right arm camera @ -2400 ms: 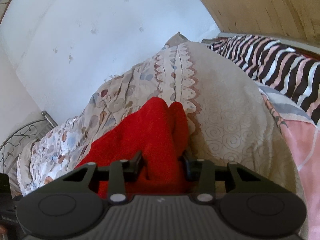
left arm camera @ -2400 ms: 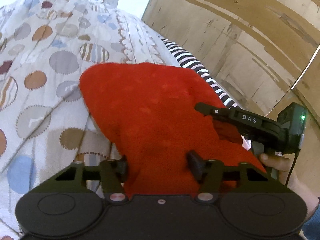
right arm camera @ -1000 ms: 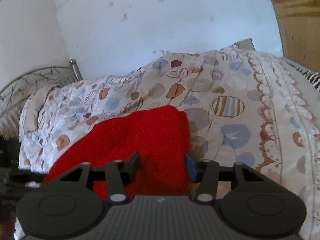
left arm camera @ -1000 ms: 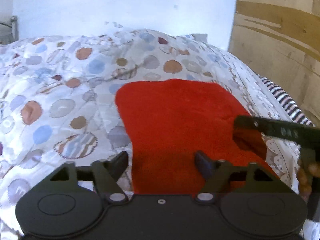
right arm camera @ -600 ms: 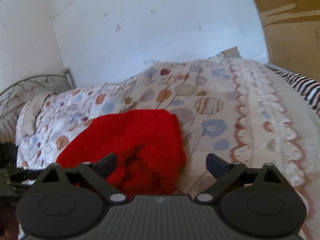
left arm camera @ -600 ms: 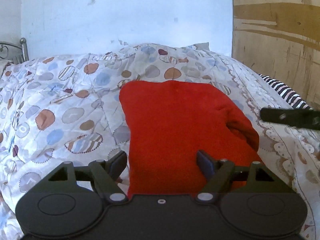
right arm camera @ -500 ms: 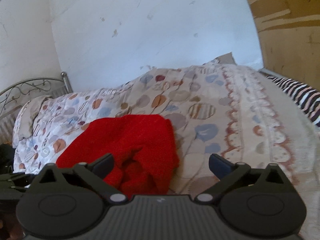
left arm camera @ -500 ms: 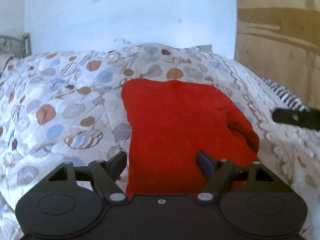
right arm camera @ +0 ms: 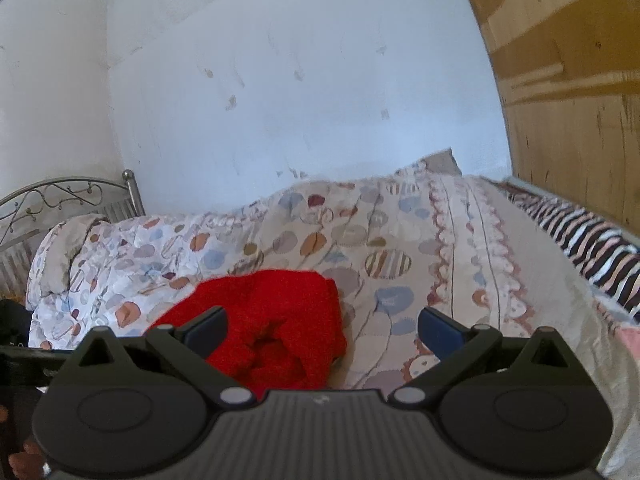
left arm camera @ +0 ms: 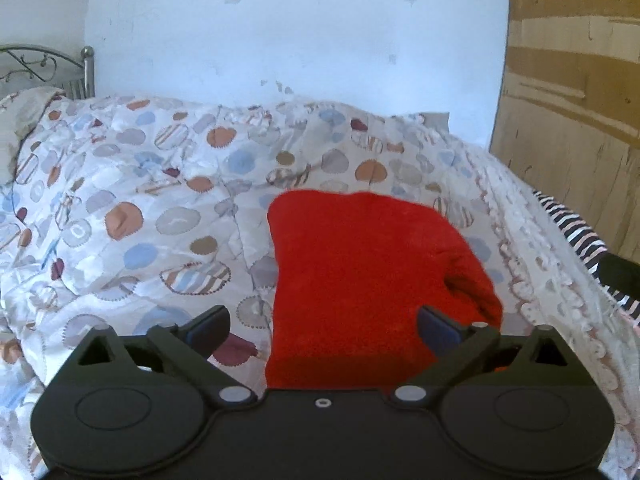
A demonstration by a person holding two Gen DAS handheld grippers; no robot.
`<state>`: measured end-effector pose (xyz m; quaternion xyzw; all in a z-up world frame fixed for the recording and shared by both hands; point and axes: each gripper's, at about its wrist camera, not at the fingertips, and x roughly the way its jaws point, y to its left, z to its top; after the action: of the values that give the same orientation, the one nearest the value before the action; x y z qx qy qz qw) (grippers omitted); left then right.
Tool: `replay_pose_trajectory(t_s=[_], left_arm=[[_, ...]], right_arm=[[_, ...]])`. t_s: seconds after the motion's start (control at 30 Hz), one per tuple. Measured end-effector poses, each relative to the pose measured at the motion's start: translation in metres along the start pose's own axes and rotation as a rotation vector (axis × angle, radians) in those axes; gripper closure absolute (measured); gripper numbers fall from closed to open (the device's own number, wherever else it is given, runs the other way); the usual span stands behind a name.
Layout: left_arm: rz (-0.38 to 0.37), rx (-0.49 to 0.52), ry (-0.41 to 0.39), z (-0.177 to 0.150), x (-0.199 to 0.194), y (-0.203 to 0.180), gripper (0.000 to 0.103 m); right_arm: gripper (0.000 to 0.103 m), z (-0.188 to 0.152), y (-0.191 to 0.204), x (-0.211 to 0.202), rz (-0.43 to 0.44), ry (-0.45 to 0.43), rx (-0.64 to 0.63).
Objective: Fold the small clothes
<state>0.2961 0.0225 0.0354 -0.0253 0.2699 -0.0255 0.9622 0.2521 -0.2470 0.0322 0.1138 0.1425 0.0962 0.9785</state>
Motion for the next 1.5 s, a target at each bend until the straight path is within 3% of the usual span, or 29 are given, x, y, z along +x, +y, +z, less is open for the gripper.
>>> replay_pose_trajectory(t_s=[0.4, 0.73, 1.03, 1.3, 1.5], left_arm=[[0.062, -0.002, -0.176, -0.009, -0.093, 0.002, 0.001], [0.115, -0.007, -0.254, -0.054, -0.147, 0.006, 0.001], [0.135, 0.011, -0.233, -0.087, -0.163, 0.015, 0.001], [0.146, 0.006, -0.113, -0.117, -0.151, 0.022, 0.001], [0.151, -0.011, -0.074, -0.129, -0.146, 0.026, 0.001]], right_arm=[[0.0, -0.003, 0.027, -0.07, -0.006, -0.169, -0.07], [0.0, -0.03, 0.051, -0.118, -0.011, -0.208, -0.132], [0.0, -0.061, 0.056, -0.145, -0.025, -0.188, -0.166], [0.0, -0.092, 0.05, -0.154, -0.065, -0.11, -0.163], [0.0, -0.098, 0.045, -0.155, -0.088, -0.092, -0.158]])
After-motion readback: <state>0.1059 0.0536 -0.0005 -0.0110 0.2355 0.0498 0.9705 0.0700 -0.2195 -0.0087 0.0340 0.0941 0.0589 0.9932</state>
